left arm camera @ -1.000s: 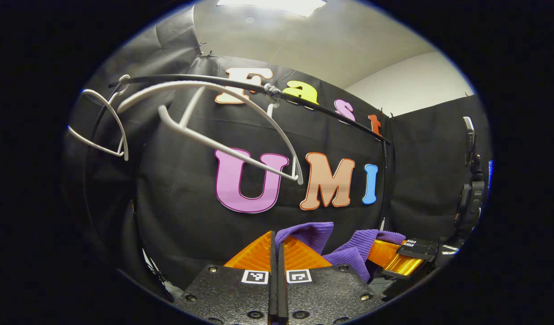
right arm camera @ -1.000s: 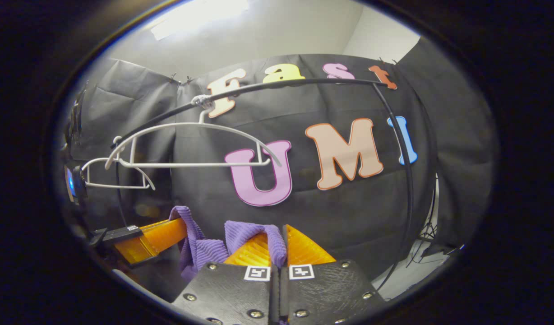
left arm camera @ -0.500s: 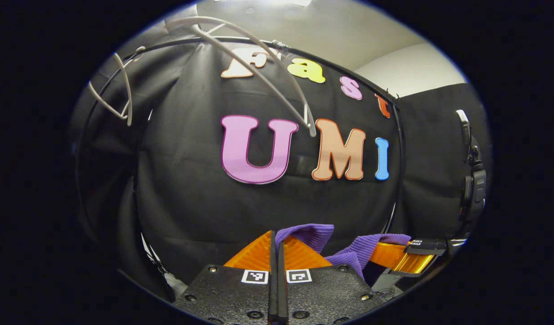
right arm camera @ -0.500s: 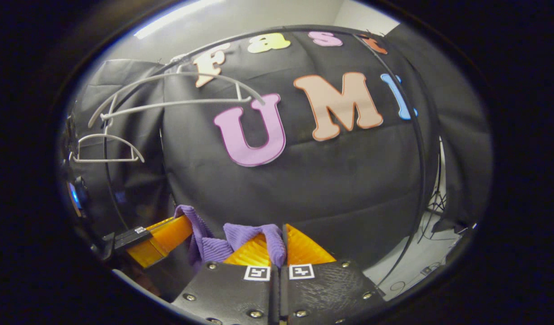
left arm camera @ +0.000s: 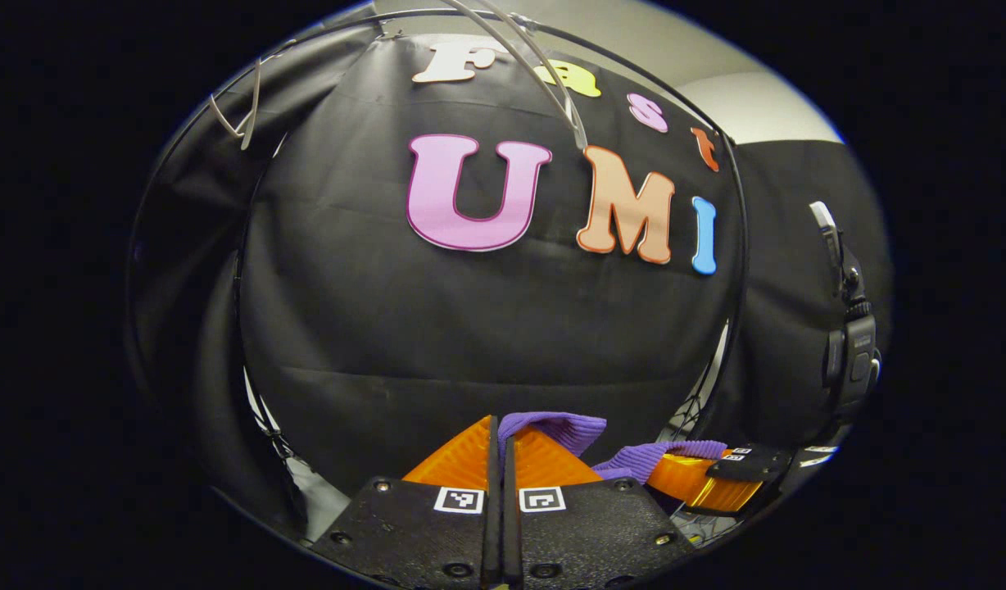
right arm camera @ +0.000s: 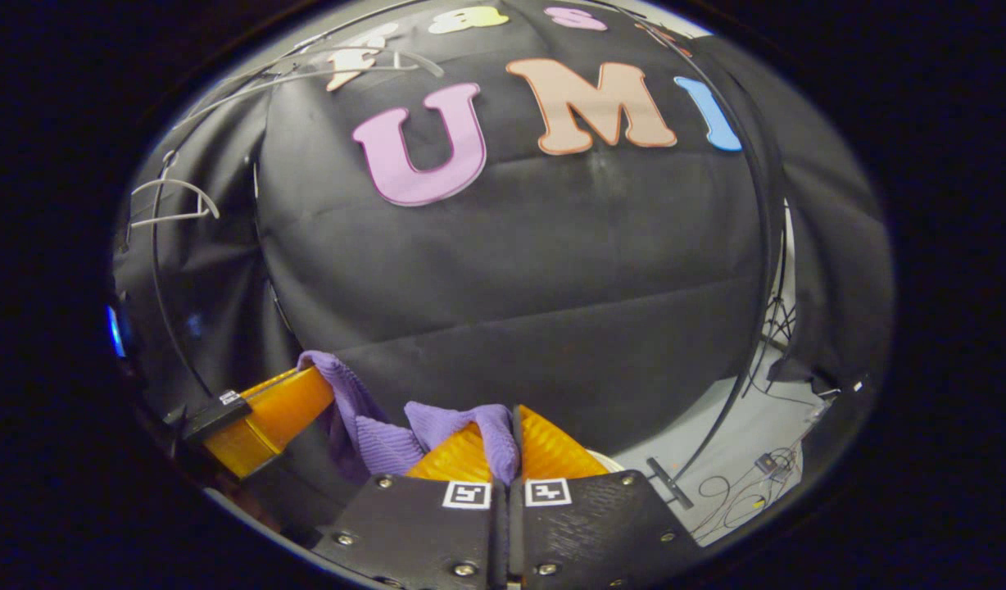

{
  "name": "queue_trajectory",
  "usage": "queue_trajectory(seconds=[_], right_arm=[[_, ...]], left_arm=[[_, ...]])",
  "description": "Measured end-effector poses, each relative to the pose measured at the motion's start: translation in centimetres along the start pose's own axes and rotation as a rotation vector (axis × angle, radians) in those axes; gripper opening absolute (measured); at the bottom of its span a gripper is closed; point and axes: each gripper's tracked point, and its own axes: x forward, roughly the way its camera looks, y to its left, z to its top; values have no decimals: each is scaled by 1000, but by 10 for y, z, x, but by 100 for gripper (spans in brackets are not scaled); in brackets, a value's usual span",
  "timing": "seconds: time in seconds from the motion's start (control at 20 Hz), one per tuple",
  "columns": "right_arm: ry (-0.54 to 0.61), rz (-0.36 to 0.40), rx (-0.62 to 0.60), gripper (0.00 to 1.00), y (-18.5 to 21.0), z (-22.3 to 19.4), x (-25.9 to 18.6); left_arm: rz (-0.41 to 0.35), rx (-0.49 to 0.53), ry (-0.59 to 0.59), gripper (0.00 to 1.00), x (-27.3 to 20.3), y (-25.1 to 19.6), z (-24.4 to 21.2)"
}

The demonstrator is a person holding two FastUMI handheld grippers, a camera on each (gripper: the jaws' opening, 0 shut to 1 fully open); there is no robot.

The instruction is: Grasp the clothes on the hanger with both hands and then place them into the laundry hamper below.

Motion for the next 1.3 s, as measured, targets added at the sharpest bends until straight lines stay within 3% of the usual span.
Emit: queue_trajectory(seconds=[0.3,0.5,0.6,0.75,0.8,0.85,0.95,1.25,1.3], right_arm=[[112,-52,-27,1,-15,-42,19],[199,-83,-47,6,-22,-71,24],[204,-92,-55,14,-30,-76,23],[206,-107,-86,65,-32,-76,20],[208,-111,-100,82,-32,-78,19],[208,-116,-107,100,-33,-79,19],[206,-115,-113,99,-31,-78,17],[190,-124,-111,99,-34,-64,10],[187,-125,-110,94,-34,-63,9]], left_arm=[[17,12,140,5,12,10,-59],[15,-55,360,12,13,20,-129],[13,-38,455,22,8,21,-161],[-13,-3,445,67,10,19,-161],[-17,2,456,71,9,18,-164],[-8,9,468,87,9,20,-164],[8,32,479,98,6,26,-166],[30,58,500,96,-1,43,-165],[33,58,501,96,-2,44,-164]])
